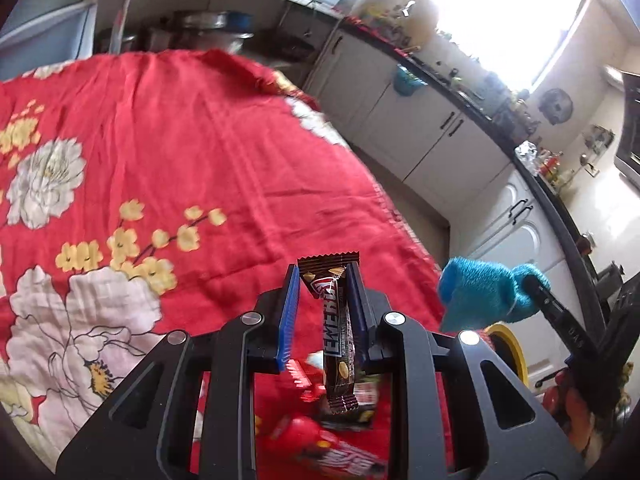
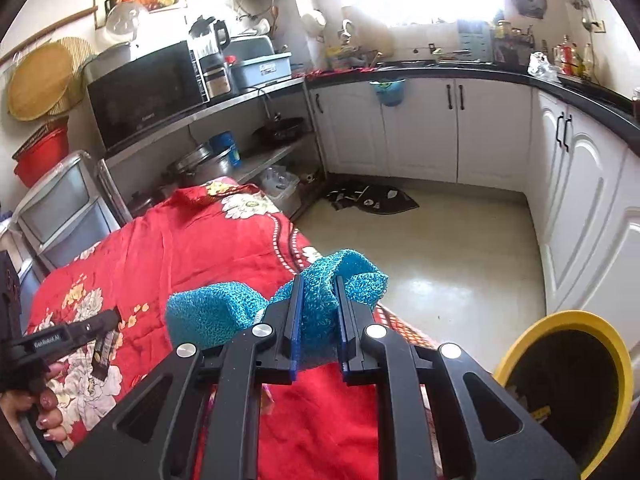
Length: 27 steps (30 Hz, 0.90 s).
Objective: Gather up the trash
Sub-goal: 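Carry the chocolate bar and blue towel over the yellow bin with both tools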
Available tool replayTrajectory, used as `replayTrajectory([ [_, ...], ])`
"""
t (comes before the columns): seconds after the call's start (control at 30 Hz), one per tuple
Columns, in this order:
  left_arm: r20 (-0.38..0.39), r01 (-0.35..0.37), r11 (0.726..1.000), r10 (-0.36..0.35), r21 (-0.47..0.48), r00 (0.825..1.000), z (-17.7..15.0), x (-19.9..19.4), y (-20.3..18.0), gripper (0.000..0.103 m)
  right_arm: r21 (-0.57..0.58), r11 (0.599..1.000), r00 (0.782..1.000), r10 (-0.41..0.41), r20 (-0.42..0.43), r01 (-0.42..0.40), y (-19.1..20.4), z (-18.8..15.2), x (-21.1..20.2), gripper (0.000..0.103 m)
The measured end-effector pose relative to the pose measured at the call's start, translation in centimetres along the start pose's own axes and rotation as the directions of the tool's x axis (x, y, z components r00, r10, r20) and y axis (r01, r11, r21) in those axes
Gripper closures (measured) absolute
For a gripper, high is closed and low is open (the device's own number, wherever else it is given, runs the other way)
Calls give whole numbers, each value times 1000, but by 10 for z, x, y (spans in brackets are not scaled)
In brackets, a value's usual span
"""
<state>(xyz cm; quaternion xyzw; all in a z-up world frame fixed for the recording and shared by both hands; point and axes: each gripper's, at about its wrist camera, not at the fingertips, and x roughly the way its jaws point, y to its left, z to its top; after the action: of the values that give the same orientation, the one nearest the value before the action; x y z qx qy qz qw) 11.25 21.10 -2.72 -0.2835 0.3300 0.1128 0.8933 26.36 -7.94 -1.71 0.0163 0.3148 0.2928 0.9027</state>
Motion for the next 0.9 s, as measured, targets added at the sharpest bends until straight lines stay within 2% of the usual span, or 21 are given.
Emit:
replayTrajectory([
  [0.47, 18, 83, 991, -85, 107, 996, -6, -7, -67, 86, 98, 994, 995, -62, 74, 55, -56, -13, -74, 89],
  [0.9, -1, 165, 965, -168, 206, 986, -19, 0, -131, 86, 170, 976, 979, -160, 130, 137, -108, -24, -132, 89],
])
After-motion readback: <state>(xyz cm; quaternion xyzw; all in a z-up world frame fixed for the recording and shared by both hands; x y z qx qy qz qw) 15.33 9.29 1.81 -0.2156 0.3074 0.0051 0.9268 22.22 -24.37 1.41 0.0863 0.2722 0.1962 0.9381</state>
